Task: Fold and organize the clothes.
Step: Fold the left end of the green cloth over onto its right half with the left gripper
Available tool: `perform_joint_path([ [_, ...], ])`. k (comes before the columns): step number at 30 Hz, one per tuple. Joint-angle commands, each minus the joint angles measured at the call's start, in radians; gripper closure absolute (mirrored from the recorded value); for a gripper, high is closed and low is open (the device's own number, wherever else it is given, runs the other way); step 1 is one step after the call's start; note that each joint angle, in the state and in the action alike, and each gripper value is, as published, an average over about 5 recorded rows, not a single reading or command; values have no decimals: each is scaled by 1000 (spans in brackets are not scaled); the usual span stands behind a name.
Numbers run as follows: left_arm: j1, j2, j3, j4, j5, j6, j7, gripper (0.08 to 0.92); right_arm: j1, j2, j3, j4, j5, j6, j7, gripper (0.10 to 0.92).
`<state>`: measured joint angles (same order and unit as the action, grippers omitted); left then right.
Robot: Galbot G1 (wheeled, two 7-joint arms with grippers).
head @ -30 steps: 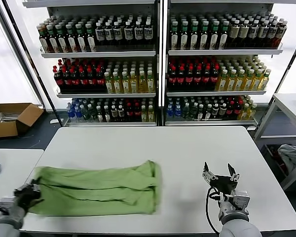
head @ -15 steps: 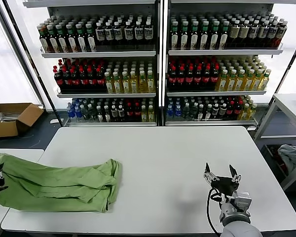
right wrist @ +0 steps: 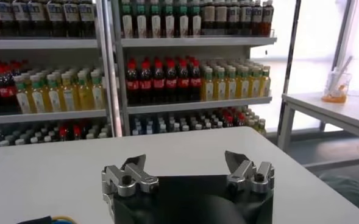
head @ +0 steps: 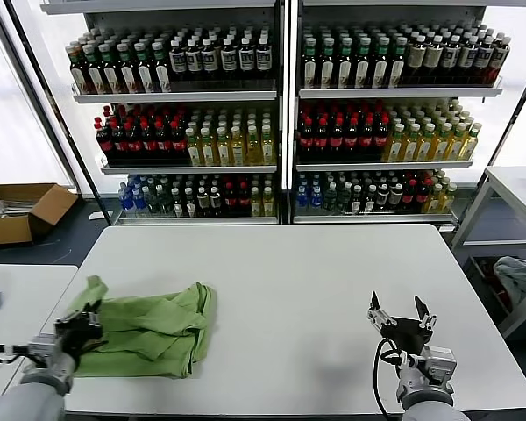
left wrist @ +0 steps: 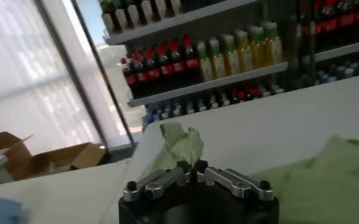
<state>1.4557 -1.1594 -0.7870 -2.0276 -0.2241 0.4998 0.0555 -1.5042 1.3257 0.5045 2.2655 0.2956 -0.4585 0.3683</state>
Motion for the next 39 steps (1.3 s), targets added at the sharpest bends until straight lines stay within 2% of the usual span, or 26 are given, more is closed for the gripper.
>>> perform_joint_path([
  [1,-15,-140,280,-95,89,27,-27,897,-25,2,14,11,-1,4,0,203],
  [8,-29,-160,350,-90,109,35,-35,897,-34,12,17,3,-4,11,1,203],
  [19,-86,-154,357,2,104,25,-33,897,-46,21,-6,-6,-20,18,2,203],
  [24,-89,-162,380,50,137,-42,-11,897,-45,25,-23,-11,-29,20,3,203],
  [28,-58,-171,433,33,55,-97,1,894,-45,27,-35,-21,-36,26,4,203],
  [31,-18,-176,486,-20,-91,-82,0,852,-38,29,-40,-29,-37,28,5,203],
  [34,5,-182,507,-87,-287,-40,-23,771,-30,29,-45,-36,-37,28,5,203],
  [39,-14,-175,435,-220,-555,24,-82,624,-18,27,-54,-57,-38,30,8,203],
])
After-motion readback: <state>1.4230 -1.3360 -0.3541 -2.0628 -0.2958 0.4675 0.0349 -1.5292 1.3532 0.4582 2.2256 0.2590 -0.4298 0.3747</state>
